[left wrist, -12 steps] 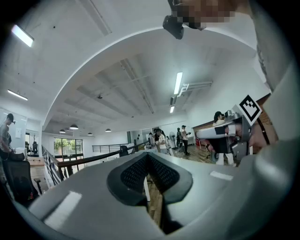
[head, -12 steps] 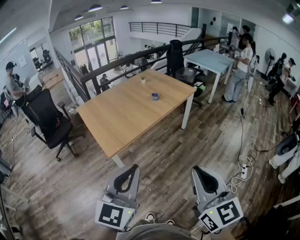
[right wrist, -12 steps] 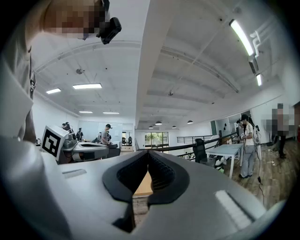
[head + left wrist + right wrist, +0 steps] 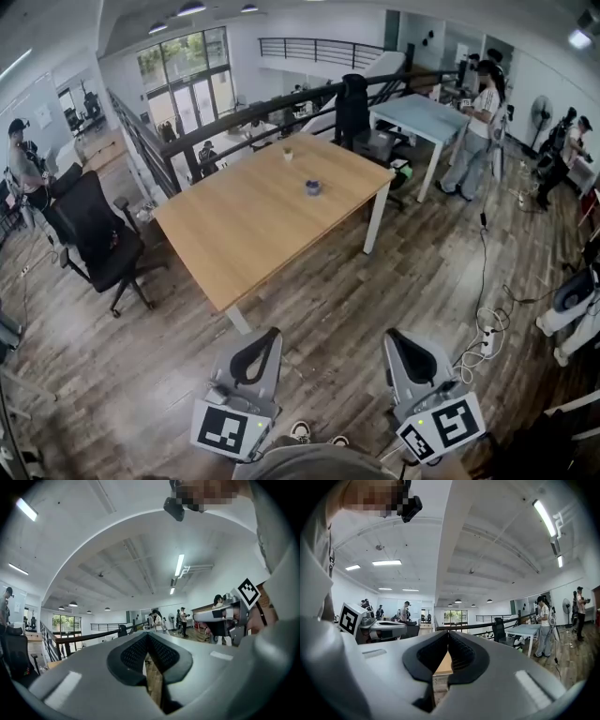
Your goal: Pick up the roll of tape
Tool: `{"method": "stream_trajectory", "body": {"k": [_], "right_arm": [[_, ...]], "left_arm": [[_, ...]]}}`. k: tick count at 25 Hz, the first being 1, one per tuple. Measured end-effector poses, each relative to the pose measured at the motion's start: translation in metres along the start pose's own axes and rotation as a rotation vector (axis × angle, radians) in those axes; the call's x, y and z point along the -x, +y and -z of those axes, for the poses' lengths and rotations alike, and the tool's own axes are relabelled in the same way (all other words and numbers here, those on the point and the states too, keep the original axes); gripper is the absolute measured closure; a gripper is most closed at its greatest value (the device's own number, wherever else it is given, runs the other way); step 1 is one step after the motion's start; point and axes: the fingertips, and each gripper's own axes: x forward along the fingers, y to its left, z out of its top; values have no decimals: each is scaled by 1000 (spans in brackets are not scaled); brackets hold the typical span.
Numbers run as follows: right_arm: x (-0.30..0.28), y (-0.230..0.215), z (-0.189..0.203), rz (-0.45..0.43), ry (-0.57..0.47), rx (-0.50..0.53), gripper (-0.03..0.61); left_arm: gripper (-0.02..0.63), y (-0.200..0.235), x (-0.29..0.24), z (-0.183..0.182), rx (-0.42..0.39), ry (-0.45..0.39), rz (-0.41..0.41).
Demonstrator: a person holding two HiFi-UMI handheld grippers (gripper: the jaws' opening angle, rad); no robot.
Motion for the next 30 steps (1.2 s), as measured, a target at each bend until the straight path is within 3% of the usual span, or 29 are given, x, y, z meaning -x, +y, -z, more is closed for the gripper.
{"method": "stream_trajectory", "body": {"k": [3, 5, 8, 17, 20, 24, 30], "right_arm": [[-7, 6, 3, -1, 10, -7, 568], [-11, 11, 5, -2, 13, -8, 568], [-19, 17, 9, -2, 20, -6, 568], [-38, 43, 21, 13, 47, -19, 568], [-44, 37, 23, 23, 50, -14, 568], [-55, 27, 26, 39, 46, -18, 568], [-80, 8, 31, 41, 54, -28, 568]], "left_arm": [[603, 10, 3, -3, 0, -36, -10], [516, 18, 6, -4, -8, -62, -10], [414, 27, 6, 3, 26, -34, -4], [407, 61, 17, 9, 2, -76, 2], [408, 62, 9, 17, 35, -29, 11], [407, 70, -5, 20, 2, -56, 24], [407, 81, -36, 25, 21, -41, 42]]}}
